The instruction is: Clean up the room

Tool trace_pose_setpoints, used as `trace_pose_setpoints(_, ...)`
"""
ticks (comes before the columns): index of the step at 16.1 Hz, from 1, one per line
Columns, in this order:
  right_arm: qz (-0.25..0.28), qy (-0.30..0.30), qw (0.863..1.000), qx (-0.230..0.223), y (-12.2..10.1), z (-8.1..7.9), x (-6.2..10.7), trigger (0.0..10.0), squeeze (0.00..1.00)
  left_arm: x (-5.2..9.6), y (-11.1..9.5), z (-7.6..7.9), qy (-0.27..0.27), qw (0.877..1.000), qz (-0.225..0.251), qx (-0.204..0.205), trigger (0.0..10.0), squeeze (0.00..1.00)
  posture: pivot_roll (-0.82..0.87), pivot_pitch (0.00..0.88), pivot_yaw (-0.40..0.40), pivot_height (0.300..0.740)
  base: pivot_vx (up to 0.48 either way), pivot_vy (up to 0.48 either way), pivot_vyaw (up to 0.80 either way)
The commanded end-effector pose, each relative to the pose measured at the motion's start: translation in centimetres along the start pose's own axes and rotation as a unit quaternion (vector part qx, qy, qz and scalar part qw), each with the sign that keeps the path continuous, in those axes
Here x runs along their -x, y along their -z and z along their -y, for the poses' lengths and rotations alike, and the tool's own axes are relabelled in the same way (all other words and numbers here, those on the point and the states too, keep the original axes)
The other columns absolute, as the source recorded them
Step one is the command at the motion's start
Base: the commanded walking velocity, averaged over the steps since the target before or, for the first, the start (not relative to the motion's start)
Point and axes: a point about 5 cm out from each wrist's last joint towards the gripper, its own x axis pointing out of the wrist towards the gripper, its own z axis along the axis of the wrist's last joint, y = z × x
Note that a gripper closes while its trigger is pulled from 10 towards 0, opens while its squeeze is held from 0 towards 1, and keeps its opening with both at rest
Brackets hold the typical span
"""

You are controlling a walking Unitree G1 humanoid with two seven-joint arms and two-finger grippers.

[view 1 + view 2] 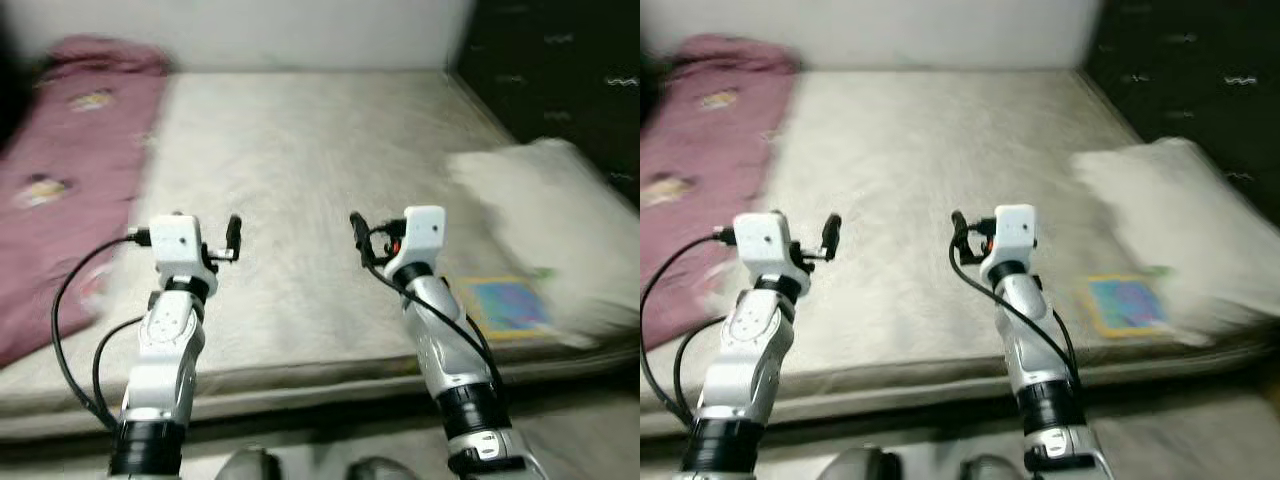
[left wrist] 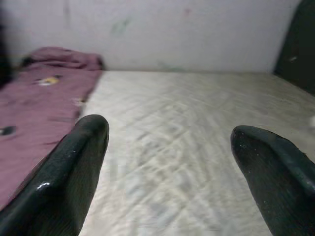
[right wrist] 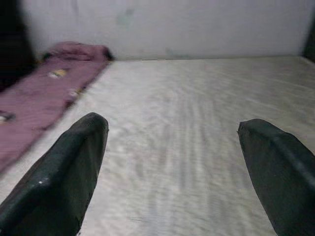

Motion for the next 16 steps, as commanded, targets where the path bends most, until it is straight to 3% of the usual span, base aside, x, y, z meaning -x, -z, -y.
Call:
trace_pose_setpoints(1, -0.004, 0.012, 1.000, 0.002, 0.24, 0.76, 0.30, 10.0, 0.00, 0.05, 0.26, 0.55, 0.006, 1.000, -0.007, 0.004, 10.0, 0.00, -0.07, 0.014, -0.015, 0.740, 0.000, 0.480, 0.00)
trace_pose_setpoints(9, -0.007, 0.010, 1.000, 0.003, 0.32, 0.75, 0.22, 10.0, 0.00, -0.01, 0.27, 0.63, 0.009, 1.000, -0.007, 0.006, 10.0, 0.00, -0.07, 0.010, -0.016, 0.740, 0.000, 0.480, 0.00)
trace_pose_setpoints(14, -0.010, 0.009, 1.000, 0.001, 0.42, 0.72, 0.13, 10.0, 0.00, -0.09, 0.29, 0.70, 0.010, 1.000, -0.007, 0.010, 10.0, 0.00, -0.07, 0.004, -0.017, 0.740, 0.000, 0.480, -0.80)
trace_pose_setpoints(16, -0.009, 0.010, 1.000, 0.001, 0.34, 0.78, -0.01, 10.0, 0.00, -0.24, 0.20, 0.72, 0.010, 1.000, -0.006, 0.009, 10.0, 0.00, -0.07, 0.014, -0.018, 0.740, 0.000, 0.480, -0.20)
